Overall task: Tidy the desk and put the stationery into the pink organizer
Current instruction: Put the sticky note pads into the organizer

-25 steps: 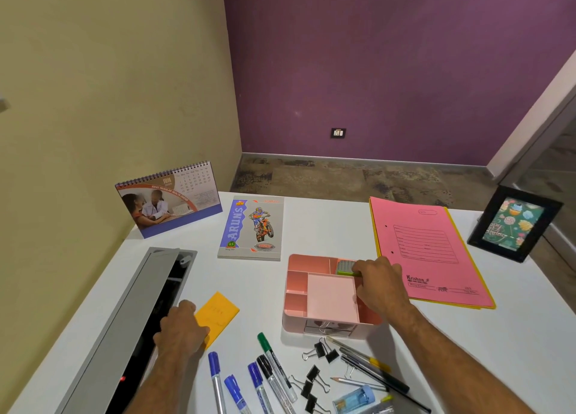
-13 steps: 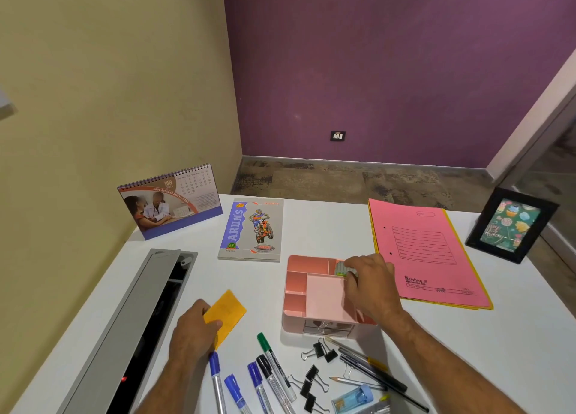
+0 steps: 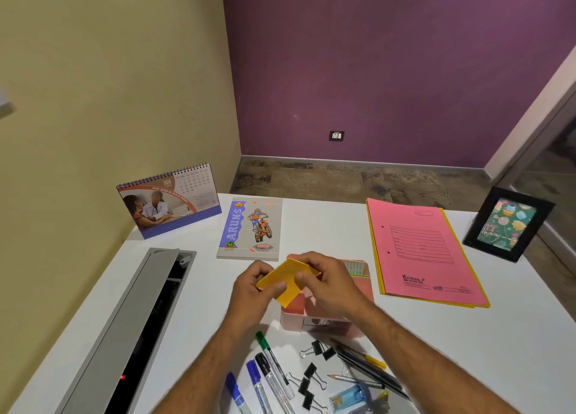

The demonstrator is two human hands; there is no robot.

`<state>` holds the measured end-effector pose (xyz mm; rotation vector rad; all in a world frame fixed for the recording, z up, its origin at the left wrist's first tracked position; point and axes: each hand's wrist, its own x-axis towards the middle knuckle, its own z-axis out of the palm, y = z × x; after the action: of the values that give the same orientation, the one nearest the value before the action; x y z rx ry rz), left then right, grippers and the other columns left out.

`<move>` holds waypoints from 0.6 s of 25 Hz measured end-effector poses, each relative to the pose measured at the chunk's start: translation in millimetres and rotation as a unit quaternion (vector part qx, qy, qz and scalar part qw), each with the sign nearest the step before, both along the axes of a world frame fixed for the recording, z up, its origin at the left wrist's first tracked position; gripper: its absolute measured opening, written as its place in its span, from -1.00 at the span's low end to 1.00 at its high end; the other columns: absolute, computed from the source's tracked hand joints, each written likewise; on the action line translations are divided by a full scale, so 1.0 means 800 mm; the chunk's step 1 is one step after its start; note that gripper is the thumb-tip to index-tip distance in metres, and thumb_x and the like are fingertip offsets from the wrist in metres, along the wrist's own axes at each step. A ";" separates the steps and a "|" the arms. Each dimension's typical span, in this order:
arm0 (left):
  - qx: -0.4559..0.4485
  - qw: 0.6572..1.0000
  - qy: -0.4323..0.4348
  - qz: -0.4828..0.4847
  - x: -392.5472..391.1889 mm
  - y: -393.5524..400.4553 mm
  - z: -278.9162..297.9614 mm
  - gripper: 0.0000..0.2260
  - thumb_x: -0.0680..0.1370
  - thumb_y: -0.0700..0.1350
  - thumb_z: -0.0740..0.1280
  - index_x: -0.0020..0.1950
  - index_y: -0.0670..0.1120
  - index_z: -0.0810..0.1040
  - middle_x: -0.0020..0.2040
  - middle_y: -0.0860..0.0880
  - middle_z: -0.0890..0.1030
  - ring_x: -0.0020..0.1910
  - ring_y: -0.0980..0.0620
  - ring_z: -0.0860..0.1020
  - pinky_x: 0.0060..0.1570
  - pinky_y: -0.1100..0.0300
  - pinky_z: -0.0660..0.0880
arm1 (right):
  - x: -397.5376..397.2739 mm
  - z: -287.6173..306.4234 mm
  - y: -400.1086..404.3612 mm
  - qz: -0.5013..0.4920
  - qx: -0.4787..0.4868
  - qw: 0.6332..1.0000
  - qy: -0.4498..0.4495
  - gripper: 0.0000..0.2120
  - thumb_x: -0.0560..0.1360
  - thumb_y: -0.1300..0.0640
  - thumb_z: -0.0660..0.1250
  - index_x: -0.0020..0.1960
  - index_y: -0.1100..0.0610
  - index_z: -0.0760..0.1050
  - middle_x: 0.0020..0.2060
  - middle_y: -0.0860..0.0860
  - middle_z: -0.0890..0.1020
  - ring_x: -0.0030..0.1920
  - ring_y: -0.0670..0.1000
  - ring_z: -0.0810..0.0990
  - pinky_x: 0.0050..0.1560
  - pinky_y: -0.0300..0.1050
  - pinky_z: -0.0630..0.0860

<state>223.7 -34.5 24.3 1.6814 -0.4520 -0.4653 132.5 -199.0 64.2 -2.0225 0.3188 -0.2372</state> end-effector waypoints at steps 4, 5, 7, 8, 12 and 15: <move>-0.007 0.997 -0.055 0.058 -0.010 -0.007 0.002 -0.81 0.41 -0.25 0.55 -0.23 0.01 0.60 -0.23 0.01 0.67 -0.21 -0.03 0.63 -0.20 0.14 0.59 | -0.006 0.004 -0.002 -0.065 -0.022 0.997 -0.025 -0.74 0.39 0.06 0.49 0.07 -0.04 0.61 0.02 -0.21 0.59 0.02 -0.16 0.57 -0.06 -0.11 0.61; -0.005 0.993 -0.091 0.070 -0.011 -0.009 0.001 -0.79 0.41 -0.26 0.55 -0.23 0.03 0.61 -0.21 0.05 0.66 -0.20 0.00 0.62 -0.20 0.15 0.57 | -0.008 0.005 -0.002 -0.083 -0.017 0.996 -0.026 -0.67 0.35 -0.06 0.50 0.09 -0.04 0.61 0.05 -0.19 0.56 0.03 -0.13 0.56 -0.09 -0.09 0.62; -0.005 0.979 -0.187 0.076 -0.011 -0.014 -0.006 -0.76 0.40 -0.29 0.53 -0.20 0.03 0.58 -0.16 0.10 0.63 -0.17 0.04 0.59 -0.21 0.18 0.53 | -0.008 0.006 -0.003 -0.115 0.004 0.993 -0.010 -0.53 0.30 -0.30 0.41 0.08 -0.04 0.62 0.01 -0.11 0.58 -0.02 -0.08 0.59 -0.13 -0.02 0.63; -0.005 0.969 -0.237 0.072 -0.010 -0.015 -0.010 -0.75 0.39 -0.29 0.52 -0.17 0.03 0.57 -0.13 0.12 0.61 -0.15 0.04 0.58 -0.22 0.18 0.51 | -0.005 0.006 -0.005 -0.130 0.037 0.991 0.003 -0.53 0.31 -0.33 0.40 0.05 -0.03 0.62 -0.06 -0.06 0.62 -0.09 -0.03 0.63 -0.16 0.01 0.64; 0.016 0.930 -0.363 0.059 -0.012 -0.023 -0.015 -0.68 0.33 -0.28 0.45 -0.07 0.08 0.51 -0.05 0.17 0.56 -0.03 0.06 0.53 -0.14 0.19 0.50 | 0.009 0.014 -0.004 -0.188 0.212 0.959 0.029 -0.77 0.39 0.26 0.51 0.02 0.13 0.59 -0.30 0.12 0.65 -0.41 0.05 0.64 -0.37 -0.05 0.61; 0.049 0.925 -0.375 0.043 -0.008 -0.019 -0.018 -0.65 0.36 -0.26 0.44 0.03 0.09 0.51 0.05 0.11 0.58 0.09 0.06 0.50 -0.06 0.19 0.52 | 0.012 0.017 -0.021 -0.217 0.170 0.961 0.011 -0.59 0.38 0.30 0.48 0.17 0.04 0.53 -0.24 0.12 0.68 -0.30 0.08 0.69 -0.31 -0.04 0.64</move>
<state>217.5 -49.5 10.1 1.9360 -0.9131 0.2558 142.1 -215.4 77.6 -1.5978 0.7651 -0.4025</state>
